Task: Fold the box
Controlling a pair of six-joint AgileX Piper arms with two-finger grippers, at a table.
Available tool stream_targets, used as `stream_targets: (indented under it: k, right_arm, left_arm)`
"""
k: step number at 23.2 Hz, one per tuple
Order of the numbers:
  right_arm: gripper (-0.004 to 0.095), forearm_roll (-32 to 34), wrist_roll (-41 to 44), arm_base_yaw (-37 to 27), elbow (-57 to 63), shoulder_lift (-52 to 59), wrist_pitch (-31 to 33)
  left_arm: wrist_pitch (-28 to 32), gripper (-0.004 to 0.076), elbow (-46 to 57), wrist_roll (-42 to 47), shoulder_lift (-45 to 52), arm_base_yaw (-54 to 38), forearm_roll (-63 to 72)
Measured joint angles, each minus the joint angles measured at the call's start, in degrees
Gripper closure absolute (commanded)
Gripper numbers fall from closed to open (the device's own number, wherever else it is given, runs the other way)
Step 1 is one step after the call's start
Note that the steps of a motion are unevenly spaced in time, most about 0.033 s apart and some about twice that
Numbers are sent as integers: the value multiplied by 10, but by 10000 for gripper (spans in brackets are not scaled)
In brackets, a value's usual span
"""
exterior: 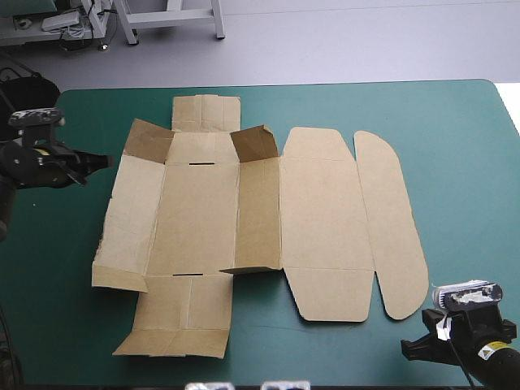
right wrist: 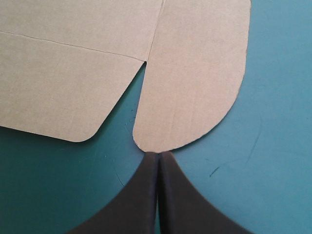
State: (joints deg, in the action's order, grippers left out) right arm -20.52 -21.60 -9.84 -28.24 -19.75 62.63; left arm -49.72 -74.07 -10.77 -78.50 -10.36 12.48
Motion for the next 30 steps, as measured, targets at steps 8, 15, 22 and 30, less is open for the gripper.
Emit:
stream_targets:
  k: [8, 15, 22, 30]
  right_arm:
    - [926, 0, 0, 0, 0, 0, 0]
    - [926, 0, 0, 0, 0, 0, 0]
    - [925, 1, 0, 0, 0, 0, 0]
    - [925, 1, 0, 0, 0, 0, 0]
  left_arm:
    - [-93, 733, -3, -117, -92, -192, 106]
    - [-193, 653, -3, -162, -196, -193, 146]
    - [-195, 414, -3, -183, -238, -193, 182]
    - [-194, 330, 14, -201, -238, -193, 226]
